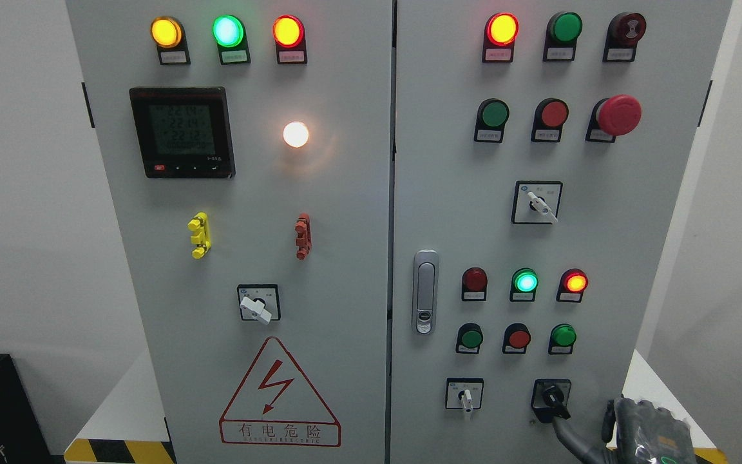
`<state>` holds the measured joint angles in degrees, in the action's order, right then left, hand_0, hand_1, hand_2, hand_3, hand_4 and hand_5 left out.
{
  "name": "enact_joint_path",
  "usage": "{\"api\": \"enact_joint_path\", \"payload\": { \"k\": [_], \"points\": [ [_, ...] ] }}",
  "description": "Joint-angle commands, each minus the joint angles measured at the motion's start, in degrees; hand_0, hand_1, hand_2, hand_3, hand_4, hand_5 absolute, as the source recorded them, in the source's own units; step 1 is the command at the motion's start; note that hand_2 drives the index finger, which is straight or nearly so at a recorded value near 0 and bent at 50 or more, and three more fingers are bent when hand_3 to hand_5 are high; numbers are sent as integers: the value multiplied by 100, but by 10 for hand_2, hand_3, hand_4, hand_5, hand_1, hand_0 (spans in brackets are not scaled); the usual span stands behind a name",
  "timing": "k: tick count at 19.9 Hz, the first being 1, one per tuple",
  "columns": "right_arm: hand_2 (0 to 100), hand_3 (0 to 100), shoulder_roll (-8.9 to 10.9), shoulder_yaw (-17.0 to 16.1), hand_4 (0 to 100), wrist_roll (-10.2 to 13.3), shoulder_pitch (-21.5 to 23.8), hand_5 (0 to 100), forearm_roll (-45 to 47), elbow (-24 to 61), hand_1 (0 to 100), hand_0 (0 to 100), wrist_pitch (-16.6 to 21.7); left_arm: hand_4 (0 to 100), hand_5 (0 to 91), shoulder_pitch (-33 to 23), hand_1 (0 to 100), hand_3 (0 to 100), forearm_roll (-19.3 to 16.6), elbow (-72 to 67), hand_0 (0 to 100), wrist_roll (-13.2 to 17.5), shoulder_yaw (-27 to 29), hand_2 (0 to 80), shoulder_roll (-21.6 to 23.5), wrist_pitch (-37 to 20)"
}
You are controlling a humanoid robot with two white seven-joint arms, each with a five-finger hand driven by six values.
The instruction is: Flip black knob to close circuit
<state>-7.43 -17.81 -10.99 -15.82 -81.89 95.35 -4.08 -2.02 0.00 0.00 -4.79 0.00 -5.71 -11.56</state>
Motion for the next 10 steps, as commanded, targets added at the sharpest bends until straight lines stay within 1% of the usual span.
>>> {"api": "enact_joint_path", "payload": {
  "k": [1,10],
  "points": [
    [766,932,5,-91,748,9,-53,740,41,1,120,0,-14,0,0,0,0,0,-123,-123,0,-4,-114,0,0,4],
    [766,931,5,-83,747,9,-88,741,59,10,110,0,-14,0,0,0,0,0,-123,-123,0,-4,-114,0,0,4]
  ]
}}
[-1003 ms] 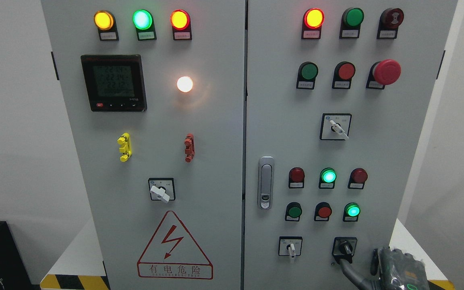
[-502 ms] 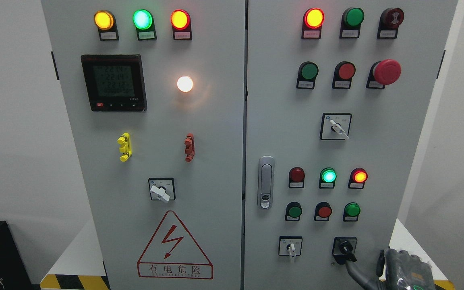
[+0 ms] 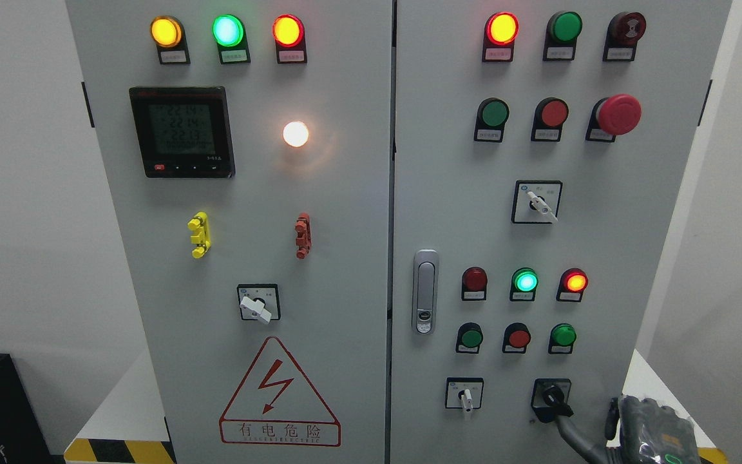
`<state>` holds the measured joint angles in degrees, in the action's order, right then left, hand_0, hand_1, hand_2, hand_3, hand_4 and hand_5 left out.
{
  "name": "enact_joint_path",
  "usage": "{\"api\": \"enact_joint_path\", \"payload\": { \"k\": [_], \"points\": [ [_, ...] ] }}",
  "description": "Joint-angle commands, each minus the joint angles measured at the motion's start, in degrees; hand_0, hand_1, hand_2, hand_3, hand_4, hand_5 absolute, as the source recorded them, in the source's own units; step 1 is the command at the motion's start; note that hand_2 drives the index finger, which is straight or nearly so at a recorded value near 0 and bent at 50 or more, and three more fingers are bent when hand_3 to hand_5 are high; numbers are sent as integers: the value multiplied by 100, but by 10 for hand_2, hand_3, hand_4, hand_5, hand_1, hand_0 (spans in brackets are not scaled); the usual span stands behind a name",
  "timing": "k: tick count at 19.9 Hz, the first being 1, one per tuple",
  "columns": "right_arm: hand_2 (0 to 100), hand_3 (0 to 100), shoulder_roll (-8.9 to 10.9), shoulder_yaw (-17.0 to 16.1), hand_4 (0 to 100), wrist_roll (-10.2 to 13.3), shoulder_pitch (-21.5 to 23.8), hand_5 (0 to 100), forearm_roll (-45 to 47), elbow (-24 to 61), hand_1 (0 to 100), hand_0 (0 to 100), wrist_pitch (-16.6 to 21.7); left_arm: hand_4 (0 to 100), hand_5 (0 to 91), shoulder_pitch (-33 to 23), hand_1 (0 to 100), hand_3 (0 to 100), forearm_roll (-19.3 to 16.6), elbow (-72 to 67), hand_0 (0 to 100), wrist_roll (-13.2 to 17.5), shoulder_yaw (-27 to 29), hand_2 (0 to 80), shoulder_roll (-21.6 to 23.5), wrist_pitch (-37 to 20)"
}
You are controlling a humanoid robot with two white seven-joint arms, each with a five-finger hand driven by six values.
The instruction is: Flip black knob to close circuit
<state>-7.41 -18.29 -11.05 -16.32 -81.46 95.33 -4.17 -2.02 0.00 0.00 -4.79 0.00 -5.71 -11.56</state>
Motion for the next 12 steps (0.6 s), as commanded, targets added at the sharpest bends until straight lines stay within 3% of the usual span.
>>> {"api": "enact_joint_path", "payload": {
  "k": [1,12],
  "points": [
    [766,931,2,-43,747,16,-38,742,16,12,109,0,-5,0,0,0,0,0,-123,-123,0,-4,-114,0,0,4],
    [766,930,2,-34,747,-55,-64,742,16,29,101,0,-5,0,0,0,0,0,-123,-123,0,-4,-114,0,0,4]
  ]
}}
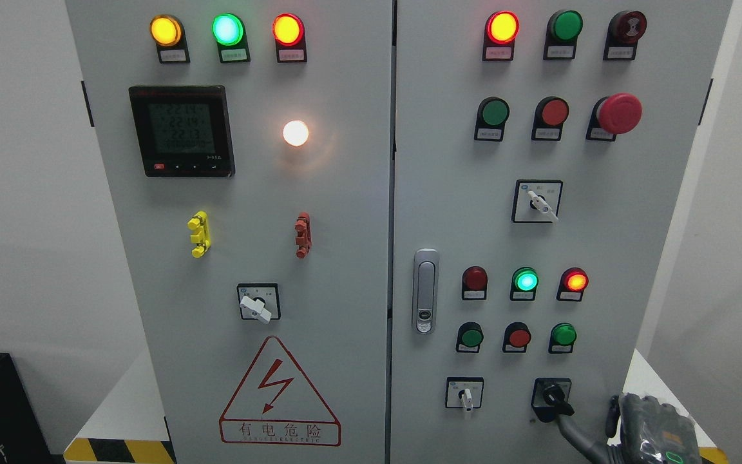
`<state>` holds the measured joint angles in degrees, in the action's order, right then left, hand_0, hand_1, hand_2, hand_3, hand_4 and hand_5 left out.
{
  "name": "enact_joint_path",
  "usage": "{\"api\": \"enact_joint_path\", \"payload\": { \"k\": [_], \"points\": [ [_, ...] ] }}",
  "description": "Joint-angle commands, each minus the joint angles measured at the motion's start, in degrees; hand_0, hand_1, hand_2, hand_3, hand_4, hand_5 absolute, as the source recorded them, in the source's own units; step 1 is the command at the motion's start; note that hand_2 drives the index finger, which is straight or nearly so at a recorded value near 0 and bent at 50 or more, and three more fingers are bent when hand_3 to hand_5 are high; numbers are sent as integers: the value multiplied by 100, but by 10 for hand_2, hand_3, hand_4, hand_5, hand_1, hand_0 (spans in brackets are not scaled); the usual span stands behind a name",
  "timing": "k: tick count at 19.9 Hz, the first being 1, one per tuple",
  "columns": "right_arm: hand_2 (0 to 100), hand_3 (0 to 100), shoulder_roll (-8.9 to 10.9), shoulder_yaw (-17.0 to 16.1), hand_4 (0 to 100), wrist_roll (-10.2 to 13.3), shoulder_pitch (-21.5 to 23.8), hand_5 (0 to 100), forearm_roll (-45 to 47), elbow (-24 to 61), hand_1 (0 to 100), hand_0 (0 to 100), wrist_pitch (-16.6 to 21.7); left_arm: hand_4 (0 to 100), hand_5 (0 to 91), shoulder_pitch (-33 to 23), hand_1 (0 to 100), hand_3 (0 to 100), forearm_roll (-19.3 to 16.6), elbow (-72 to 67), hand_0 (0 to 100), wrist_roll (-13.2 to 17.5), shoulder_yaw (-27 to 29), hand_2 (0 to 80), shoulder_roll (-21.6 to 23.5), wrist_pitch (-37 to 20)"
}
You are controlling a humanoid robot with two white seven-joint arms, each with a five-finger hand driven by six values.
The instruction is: Flip black knob to close circuit
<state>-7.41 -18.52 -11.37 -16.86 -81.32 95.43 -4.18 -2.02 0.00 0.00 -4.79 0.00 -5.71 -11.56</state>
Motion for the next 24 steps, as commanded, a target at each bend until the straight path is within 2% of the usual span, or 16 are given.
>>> {"api": "enact_joint_path", "payload": {
  "k": [1,9,14,24],
  "points": [
    [765,930,3,-12,747,-23,-19,742,2,20,101,0,-4,0,0,0,0,0,-123,-123,0,-4,-114,0,0,4],
    [766,930,-23,50,747,-14,33,743,20,37,98,0,13,0,0,0,0,0,-123,-123,0,-4,-114,0,0,4],
    [765,930,-23,278,747,4,95,743,28,143,98,0,13,0,0,0,0,0,-123,-123,0,-4,-114,0,0,4],
    [765,930,-32,533,748,30,209,743,20,143,98,0,13,0,0,0,0,0,-123,-123,0,-4,-114,0,0,4]
  ]
}}
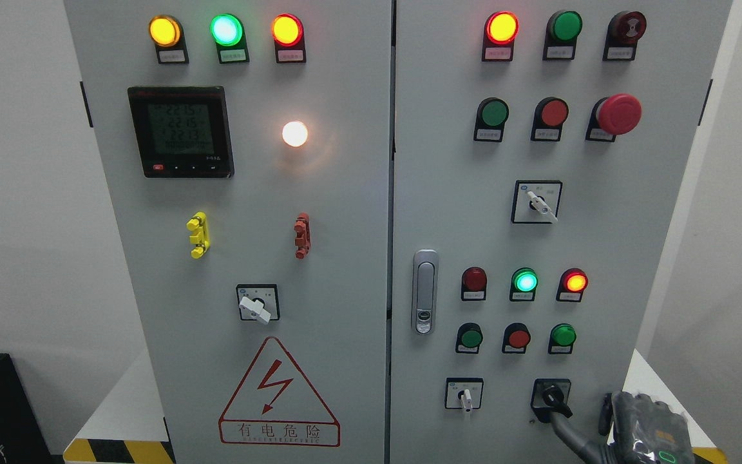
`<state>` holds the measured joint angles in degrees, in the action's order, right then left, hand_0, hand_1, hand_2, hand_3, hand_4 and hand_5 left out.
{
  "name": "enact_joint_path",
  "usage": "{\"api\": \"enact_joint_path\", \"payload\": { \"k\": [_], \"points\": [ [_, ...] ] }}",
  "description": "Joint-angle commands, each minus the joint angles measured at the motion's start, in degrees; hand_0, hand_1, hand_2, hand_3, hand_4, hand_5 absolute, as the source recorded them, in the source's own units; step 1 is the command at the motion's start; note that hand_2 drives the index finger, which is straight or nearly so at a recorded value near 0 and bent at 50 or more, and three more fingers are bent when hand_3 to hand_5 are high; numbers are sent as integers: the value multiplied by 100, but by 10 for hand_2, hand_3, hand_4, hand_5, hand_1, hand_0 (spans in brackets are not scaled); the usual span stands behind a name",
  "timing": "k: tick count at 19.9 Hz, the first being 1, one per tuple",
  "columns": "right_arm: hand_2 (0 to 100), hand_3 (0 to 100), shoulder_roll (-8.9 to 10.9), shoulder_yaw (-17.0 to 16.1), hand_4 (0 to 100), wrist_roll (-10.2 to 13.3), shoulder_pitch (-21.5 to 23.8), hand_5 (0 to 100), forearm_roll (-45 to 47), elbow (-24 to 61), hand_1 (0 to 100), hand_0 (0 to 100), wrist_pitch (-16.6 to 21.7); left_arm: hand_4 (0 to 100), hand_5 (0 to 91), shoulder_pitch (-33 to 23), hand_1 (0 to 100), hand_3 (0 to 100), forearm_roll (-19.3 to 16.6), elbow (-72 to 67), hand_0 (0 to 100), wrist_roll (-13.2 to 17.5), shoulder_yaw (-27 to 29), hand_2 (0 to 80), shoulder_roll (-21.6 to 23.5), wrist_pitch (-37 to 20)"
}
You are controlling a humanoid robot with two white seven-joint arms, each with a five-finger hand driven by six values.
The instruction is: Flip black knob to close circuit
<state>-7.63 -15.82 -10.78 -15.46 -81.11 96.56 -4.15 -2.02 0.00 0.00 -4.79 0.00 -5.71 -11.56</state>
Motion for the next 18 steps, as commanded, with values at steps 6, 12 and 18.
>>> {"api": "enact_joint_path", "payload": {
  "k": [6,12,18],
  "points": [
    [765,930,-19,387,748,5,139,744,16,81,98,0,11,0,0,0,0,0,-123,-123,0,-4,-114,0,0,4],
    [734,909,-19,571,736,93,394,734,429,415,99,0,28,0,0,0,0,0,-123,-123,0,-4,-114,0,0,4],
    [675,871,-19,606,710,269,789,697,1149,881,99,0,90,0,0,0,0,0,-123,-123,0,-4,-114,0,0,4]
  ]
}}
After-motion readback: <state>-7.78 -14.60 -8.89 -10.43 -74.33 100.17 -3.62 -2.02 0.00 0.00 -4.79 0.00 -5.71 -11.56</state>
